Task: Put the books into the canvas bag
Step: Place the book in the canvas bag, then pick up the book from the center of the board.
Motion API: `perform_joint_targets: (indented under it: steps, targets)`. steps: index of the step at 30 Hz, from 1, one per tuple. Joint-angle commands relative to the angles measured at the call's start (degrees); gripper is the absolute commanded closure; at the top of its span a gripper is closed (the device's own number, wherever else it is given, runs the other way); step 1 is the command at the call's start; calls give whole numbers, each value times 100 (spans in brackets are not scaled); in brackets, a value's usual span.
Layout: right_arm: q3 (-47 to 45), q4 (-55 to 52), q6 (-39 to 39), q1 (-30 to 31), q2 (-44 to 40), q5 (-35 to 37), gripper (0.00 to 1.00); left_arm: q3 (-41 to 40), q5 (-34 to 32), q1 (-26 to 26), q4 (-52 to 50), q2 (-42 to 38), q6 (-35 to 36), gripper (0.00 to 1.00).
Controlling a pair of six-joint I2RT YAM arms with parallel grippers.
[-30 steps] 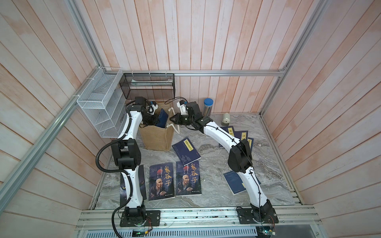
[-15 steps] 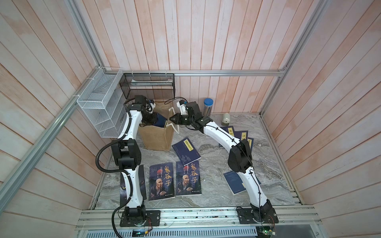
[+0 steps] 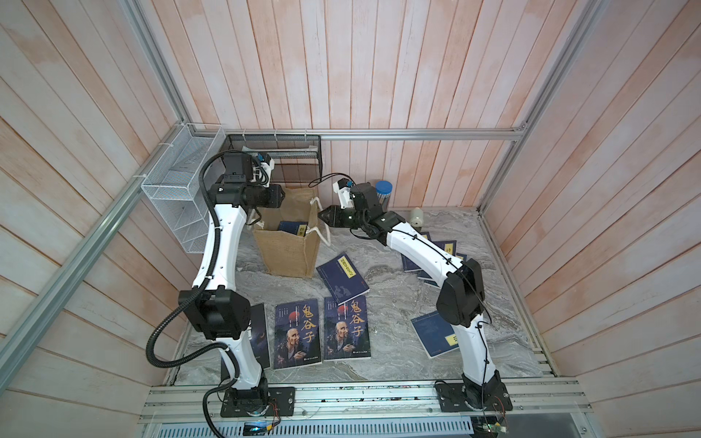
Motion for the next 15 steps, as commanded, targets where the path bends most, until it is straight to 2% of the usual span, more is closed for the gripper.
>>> perform_joint_targets:
  steps: [1, 8, 10, 15]
  targets:
    - [-700, 226, -88, 24, -567, 309, 72, -494, 204, -249, -44, -402, -192, 53]
    - [-2962, 753, 64, -80, -1850, 559, 70, -2597, 210, -775, 815, -2075, -900, 53]
    - [-3711, 927, 150, -166, -2224, 558, 69, -3421, 181, -1006, 1200, -2675, -1315, 53]
    - [-4828, 965, 125, -366, -2754, 518, 68, -5330, -80, -1675, 2008, -3809, -2239, 54]
